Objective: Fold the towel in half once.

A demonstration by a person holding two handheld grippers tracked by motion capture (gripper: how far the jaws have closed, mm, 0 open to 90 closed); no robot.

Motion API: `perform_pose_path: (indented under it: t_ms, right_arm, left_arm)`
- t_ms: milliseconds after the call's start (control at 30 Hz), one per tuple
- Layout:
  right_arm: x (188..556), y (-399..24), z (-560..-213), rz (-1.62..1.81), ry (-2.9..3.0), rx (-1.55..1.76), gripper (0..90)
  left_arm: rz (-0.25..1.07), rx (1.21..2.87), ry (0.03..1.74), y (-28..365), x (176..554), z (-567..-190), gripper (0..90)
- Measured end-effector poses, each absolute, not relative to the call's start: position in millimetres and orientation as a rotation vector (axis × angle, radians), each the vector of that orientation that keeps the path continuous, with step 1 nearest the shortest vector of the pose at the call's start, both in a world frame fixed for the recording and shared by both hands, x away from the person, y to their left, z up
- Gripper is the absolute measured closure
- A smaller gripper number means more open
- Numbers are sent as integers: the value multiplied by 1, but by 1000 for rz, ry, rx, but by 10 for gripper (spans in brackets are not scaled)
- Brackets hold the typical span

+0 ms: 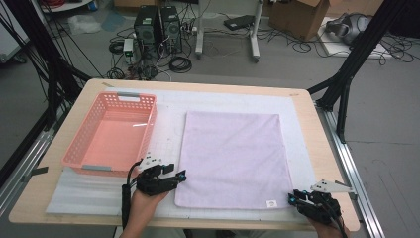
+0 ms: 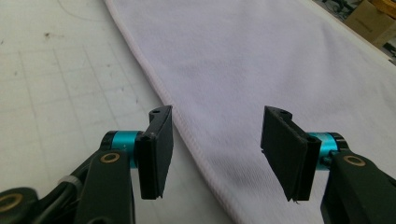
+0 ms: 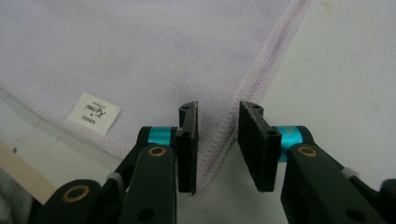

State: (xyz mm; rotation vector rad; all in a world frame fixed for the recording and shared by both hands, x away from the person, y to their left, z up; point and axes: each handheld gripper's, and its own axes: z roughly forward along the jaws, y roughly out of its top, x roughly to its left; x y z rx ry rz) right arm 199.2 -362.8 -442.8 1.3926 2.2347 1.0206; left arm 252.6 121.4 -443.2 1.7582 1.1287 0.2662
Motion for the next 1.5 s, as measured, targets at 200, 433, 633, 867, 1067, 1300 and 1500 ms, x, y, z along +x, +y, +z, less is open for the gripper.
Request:
perform_pose_path:
  t_ms: [200, 433, 633, 867, 1067, 1300, 1500]
  right_arm:
    - [188, -361, -435, 879, 2217, 1355, 861]
    - [187, -367, -434, 971, 2176, 1394, 657]
    - [190, -363, -439, 971, 2203, 1373, 621]
    - [192, -363, -442, 981, 2214, 1396, 643]
    - [189, -358, -438, 969, 2274, 1365, 856]
    - [184, -364, -433, 947, 2254, 1410, 635]
    - [194, -372, -425, 1058, 2103, 1402, 582]
  left_arm:
    - [248, 1739, 1143, 131, 239, -450, 441]
    - [185, 1766, 1131, 125, 233, -452, 455]
    - [139, 1825, 1121, 121, 226, -455, 544]
    - [365, 1899, 1054, 110, 204, -458, 612]
    - [218, 1904, 1086, 120, 207, -453, 867]
    - [208, 1854, 1103, 131, 204, -453, 648]
    - [273, 1757, 1041, 130, 215, -442, 469]
